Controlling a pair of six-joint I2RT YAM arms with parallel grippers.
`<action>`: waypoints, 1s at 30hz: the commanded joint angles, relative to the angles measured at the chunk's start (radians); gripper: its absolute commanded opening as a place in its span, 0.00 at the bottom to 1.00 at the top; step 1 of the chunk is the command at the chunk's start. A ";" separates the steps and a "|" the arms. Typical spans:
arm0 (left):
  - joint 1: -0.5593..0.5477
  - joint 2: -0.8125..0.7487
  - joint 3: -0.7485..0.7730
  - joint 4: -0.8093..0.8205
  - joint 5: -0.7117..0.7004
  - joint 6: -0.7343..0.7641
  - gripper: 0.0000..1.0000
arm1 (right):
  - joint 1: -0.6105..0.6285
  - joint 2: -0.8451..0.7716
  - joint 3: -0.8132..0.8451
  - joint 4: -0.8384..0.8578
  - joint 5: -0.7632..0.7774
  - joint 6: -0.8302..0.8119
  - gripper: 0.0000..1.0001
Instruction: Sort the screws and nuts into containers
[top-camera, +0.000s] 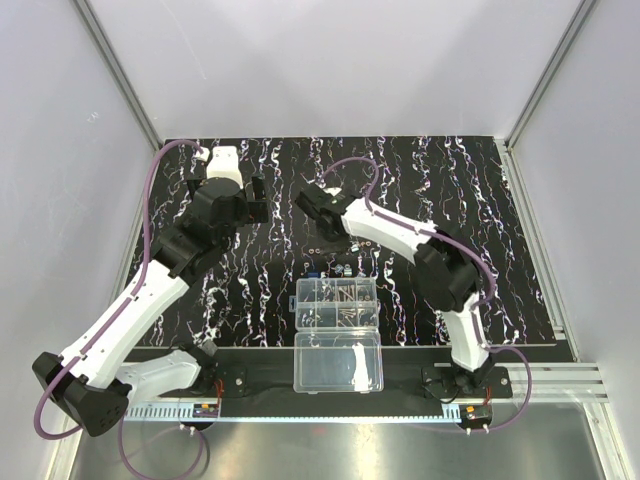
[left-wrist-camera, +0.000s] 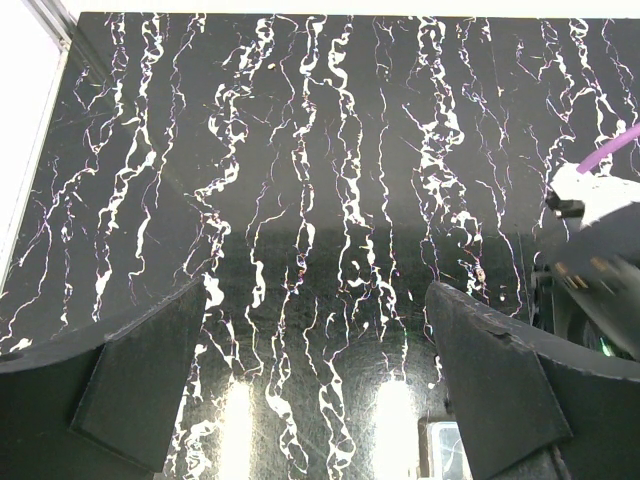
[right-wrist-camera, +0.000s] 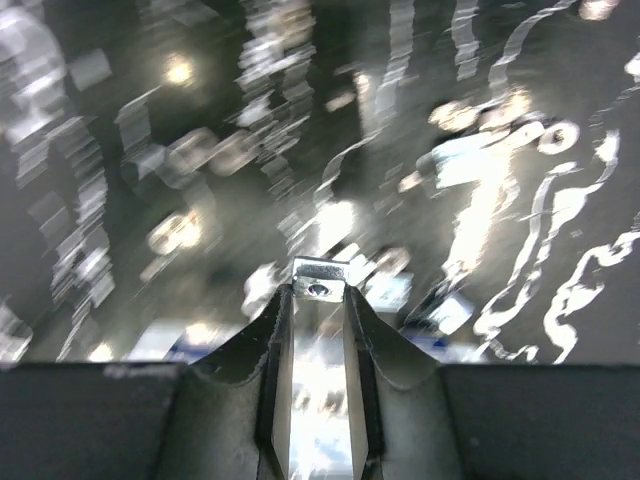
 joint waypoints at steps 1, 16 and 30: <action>-0.005 -0.014 0.011 0.043 -0.013 0.001 0.99 | 0.031 -0.132 -0.027 0.059 -0.053 -0.066 0.03; 0.065 -0.089 -0.013 0.056 -0.072 -0.091 0.99 | 0.166 -0.223 -0.174 0.159 -0.238 -0.086 0.01; 0.105 -0.086 -0.016 0.062 -0.004 -0.114 0.99 | 0.203 -0.154 -0.176 0.167 -0.288 -0.083 0.01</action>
